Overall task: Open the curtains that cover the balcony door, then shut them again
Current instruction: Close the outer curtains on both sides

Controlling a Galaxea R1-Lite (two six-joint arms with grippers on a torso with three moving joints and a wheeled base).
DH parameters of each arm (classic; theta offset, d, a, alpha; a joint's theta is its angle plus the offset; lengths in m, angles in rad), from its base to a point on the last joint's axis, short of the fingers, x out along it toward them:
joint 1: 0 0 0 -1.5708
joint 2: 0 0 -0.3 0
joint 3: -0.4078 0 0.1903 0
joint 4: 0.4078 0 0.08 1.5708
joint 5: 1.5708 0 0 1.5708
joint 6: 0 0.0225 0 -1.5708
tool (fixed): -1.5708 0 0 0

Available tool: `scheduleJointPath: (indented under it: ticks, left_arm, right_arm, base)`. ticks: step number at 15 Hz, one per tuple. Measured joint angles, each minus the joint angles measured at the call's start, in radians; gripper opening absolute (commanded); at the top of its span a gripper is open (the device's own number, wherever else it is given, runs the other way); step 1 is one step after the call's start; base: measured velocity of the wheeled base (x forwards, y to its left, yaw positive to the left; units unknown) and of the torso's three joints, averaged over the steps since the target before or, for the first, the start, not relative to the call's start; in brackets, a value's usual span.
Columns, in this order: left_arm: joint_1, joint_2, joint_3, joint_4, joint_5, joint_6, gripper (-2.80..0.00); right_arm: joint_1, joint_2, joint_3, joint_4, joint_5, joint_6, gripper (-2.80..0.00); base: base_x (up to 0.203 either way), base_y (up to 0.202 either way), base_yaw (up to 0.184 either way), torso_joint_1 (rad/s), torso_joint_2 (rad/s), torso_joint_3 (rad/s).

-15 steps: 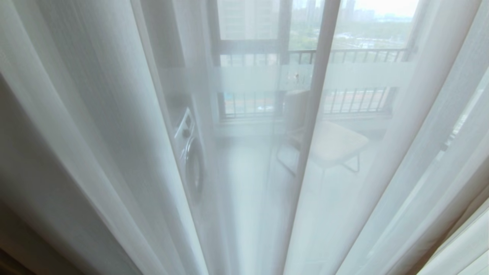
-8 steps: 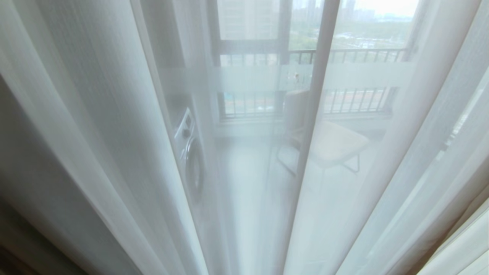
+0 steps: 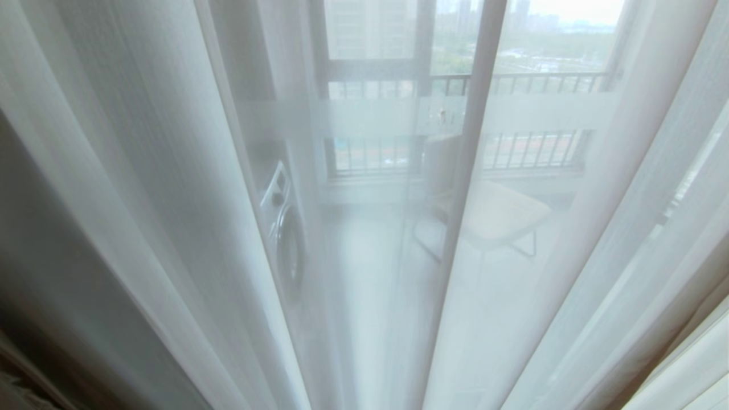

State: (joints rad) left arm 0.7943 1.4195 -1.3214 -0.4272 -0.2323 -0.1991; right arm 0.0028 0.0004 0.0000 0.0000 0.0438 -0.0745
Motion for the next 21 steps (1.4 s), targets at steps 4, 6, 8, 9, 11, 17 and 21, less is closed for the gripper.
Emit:
scheduleJointPath:
  ticks: [4, 6, 8, 9, 11, 17, 21]
  left_arm:
    - [-0.109, -0.056, 0.043, 0.000, 0.000, 0.000, -2.80]
    - [-0.160, -0.081, 0.064, -0.001, 0.000, -0.003, -2.80]
    - [-0.209, -0.107, 0.092, -0.003, 0.001, -0.006, -2.80]
    - [-0.232, -0.121, 0.107, -0.003, 0.001, -0.007, -2.80]
    - [-0.277, -0.151, 0.137, -0.005, 0.001, -0.007, -2.80]
    - [-0.397, -0.232, 0.209, 0.027, 0.000, -0.009, -2.80]
    - [-0.468, -0.278, 0.221, 0.106, 0.000, -0.007, -2.80]
  right_arm:
    - [0.000, 0.000, 0.000, 0.000, 0.000, 0.000, -2.80]
    - [0.000, 0.000, 0.000, 0.000, 0.000, 0.000, -2.80]
    - [0.000, 0.000, 0.000, 0.000, 0.000, 0.000, -2.80]
    - [0.000, 0.000, 0.000, 0.000, 0.000, 0.000, -2.80]
    - [0.000, 0.000, 0.000, 0.000, 0.000, 0.000, -2.80]
    - [0.000, 0.000, 0.000, 0.000, 0.000, 0.000, -2.80]
    - [0.000, 0.000, 0.000, 0.000, 0.000, 0.000, -2.80]
  base:
    - [0.000, 0.000, 0.000, 0.000, 0.00, 0.000]
    - [0.000, 0.000, 0.000, 0.000, 0.00, 0.000]
    - [0.000, 0.000, 0.000, 0.000, 0.00, 0.000]
    - [0.000, 0.000, 0.000, 0.000, 0.00, 0.000]
    - [0.000, 0.000, 0.000, 0.000, 0.00, 0.000]
    - [0.000, 0.000, 0.000, 0.000, 0.00, 0.000]
    - [0.000, 0.000, 0.000, 0.000, 0.00, 0.000]
